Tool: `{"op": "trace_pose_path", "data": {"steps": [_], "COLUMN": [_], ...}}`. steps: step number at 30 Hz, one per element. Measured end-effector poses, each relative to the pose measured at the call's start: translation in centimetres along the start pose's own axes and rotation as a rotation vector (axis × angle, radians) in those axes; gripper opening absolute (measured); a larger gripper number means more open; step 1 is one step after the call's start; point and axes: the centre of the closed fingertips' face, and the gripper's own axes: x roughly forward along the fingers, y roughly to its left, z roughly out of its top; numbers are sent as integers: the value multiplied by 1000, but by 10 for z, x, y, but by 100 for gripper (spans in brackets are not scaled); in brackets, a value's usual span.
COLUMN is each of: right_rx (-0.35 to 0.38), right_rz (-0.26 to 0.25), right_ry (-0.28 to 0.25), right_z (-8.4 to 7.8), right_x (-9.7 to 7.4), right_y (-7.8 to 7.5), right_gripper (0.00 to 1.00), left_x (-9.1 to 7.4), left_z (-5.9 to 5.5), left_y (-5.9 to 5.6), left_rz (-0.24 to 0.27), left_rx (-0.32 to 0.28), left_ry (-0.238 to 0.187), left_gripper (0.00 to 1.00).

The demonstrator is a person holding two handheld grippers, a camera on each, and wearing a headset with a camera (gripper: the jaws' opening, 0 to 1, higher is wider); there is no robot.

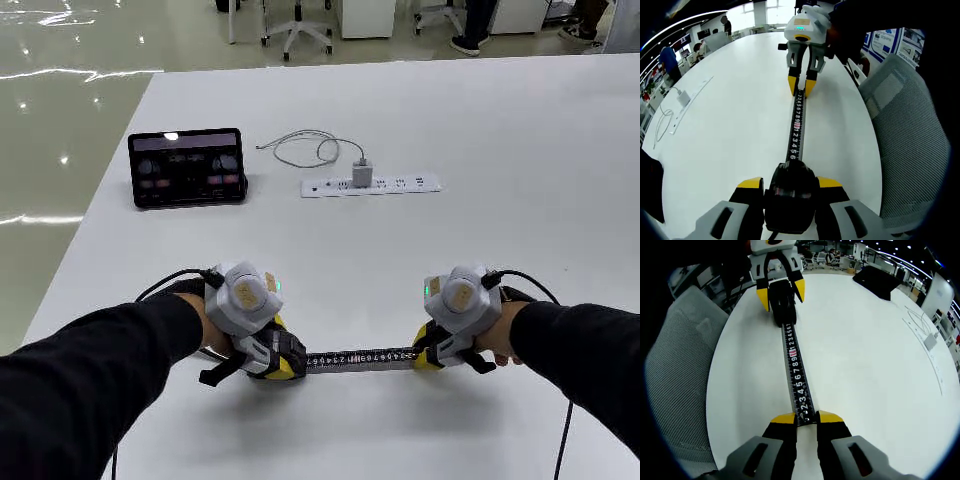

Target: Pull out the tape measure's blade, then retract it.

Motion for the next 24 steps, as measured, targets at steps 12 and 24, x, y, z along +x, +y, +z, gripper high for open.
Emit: {"op": "trace_pose_path", "data": {"steps": [12,24], "right_rx": [17,24], "right_rz": [-6,-11], "right_ry": [3,8], "right_z": [-9,-18], "right_x": [-5,-10], "right_y": [-2,-4], "right_gripper": [10,10], "left_x": [0,0], "left_z": [0,0], "left_y": [-1,-1], "left_rz": [0,2], "left_rx": [0,-3], "left_ry": [2,0], "left_gripper": [35,35]}}
